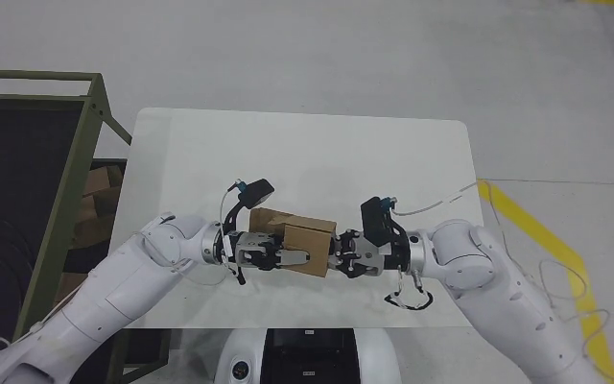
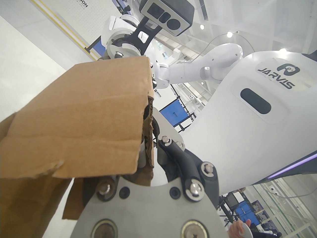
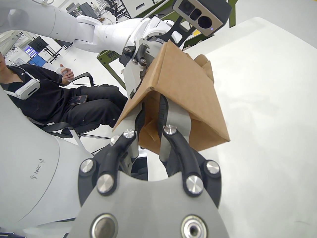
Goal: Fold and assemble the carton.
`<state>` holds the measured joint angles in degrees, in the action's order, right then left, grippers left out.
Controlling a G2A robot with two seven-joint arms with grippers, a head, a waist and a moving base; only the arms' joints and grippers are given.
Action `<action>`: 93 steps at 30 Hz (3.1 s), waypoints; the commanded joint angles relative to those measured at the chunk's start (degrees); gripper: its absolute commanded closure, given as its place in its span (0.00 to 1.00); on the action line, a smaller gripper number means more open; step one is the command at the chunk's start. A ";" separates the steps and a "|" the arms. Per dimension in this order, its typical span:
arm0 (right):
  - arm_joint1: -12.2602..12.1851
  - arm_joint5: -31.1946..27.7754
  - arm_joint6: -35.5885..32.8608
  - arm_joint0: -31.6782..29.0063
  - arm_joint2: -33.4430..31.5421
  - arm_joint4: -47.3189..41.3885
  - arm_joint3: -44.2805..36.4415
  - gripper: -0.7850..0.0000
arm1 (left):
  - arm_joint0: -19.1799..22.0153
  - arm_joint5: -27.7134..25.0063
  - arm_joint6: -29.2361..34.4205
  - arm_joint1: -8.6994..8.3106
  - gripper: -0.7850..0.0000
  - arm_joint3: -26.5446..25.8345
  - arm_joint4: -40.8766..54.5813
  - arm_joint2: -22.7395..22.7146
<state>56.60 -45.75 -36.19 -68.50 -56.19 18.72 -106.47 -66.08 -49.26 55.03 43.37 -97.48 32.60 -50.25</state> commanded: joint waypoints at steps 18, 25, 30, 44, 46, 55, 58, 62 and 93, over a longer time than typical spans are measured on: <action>-0.53 -3.30 1.53 -1.42 -1.56 -0.76 0.77 0.74 | -0.17 -1.11 -1.12 -0.49 1.00 0.49 0.20 0.08; -0.92 -4.96 2.37 -2.53 -2.89 -1.04 0.69 0.74 | -0.13 -1.23 -1.24 -0.60 1.00 0.57 0.39 0.01; -1.34 -6.98 3.38 -3.98 -4.36 -1.13 0.65 0.73 | -0.18 -1.39 -1.39 -0.66 1.00 0.76 0.73 -0.14; -2.19 -8.99 4.99 -6.64 -7.10 -0.68 -0.07 0.70 | -0.38 -1.43 -1.44 -0.66 1.00 0.83 0.70 -0.37; -2.25 -10.77 5.74 -6.72 -7.57 -0.04 -0.50 0.68 | -0.42 -1.40 -1.41 -0.65 1.00 0.92 0.77 -0.44; -3.01 -12.25 13.72 -10.61 -11.91 7.06 -3.47 0.53 | -0.48 -0.67 -0.68 -0.54 1.00 0.51 0.67 -1.05; -3.42 -12.25 16.43 -12.29 -13.32 8.77 -3.86 0.00 | -0.52 -0.53 -0.54 -0.43 1.00 0.63 0.74 -1.26; -3.93 -12.25 19.36 -13.96 -14.48 11.52 -5.14 0.00 | -0.63 -0.34 -0.35 -0.23 1.00 0.84 0.82 -1.47; -4.23 -11.70 22.03 -15.12 -15.13 15.03 -7.40 0.00 | -0.79 2.91 -0.97 0.09 1.00 -1.92 -6.25 -4.28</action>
<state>52.38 -57.55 -14.16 -83.56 -71.24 33.82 -114.13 -67.01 -46.21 53.36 43.54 -98.88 27.51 -54.08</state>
